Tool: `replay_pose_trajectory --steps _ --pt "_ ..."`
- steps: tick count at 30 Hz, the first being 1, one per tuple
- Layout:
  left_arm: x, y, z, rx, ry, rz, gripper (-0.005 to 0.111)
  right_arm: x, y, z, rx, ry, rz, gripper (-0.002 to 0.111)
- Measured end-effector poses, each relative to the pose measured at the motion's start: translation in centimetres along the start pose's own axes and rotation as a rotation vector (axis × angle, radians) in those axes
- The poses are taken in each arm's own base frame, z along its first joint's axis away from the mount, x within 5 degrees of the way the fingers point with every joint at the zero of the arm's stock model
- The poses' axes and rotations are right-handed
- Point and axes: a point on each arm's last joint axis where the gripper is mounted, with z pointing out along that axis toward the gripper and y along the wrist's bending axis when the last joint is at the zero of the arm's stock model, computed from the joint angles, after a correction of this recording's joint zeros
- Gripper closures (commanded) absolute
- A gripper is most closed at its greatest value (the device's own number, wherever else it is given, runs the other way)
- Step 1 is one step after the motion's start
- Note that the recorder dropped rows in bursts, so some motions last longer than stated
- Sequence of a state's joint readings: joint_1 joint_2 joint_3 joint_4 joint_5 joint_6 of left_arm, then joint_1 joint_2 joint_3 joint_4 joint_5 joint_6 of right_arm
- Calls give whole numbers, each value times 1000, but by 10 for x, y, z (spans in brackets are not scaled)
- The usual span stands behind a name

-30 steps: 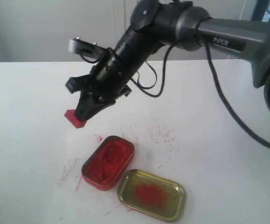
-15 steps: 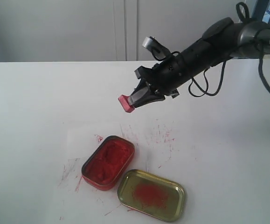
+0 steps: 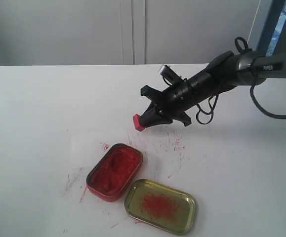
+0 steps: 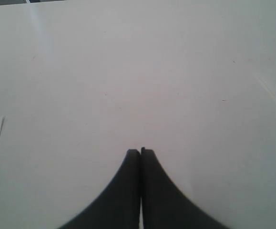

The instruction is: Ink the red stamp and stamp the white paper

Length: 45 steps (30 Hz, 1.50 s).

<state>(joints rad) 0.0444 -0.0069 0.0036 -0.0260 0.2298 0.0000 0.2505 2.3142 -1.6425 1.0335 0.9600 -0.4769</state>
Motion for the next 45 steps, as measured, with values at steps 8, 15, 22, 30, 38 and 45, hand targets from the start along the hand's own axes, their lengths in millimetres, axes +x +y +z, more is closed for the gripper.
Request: replay_pose_trajectory --steps 8,15,22,30,38,45 --pt "0 0 0 0 0 0 107 0 -9 10 -20 -2 232 64" --pt "0 0 0 0 0 0 107 -1 4 -12 83 -23 273 42" --pt "0 0 0 0 0 0 107 8 16 -72 504 2 34 64" --pt "0 0 0 0 0 0 107 20 27 -90 562 96 -4 101" --pt "0 0 0 0 0 0 107 27 28 -93 565 170 11 108" --pt "0 0 0 0 0 0 107 37 31 -106 562 175 -23 108"
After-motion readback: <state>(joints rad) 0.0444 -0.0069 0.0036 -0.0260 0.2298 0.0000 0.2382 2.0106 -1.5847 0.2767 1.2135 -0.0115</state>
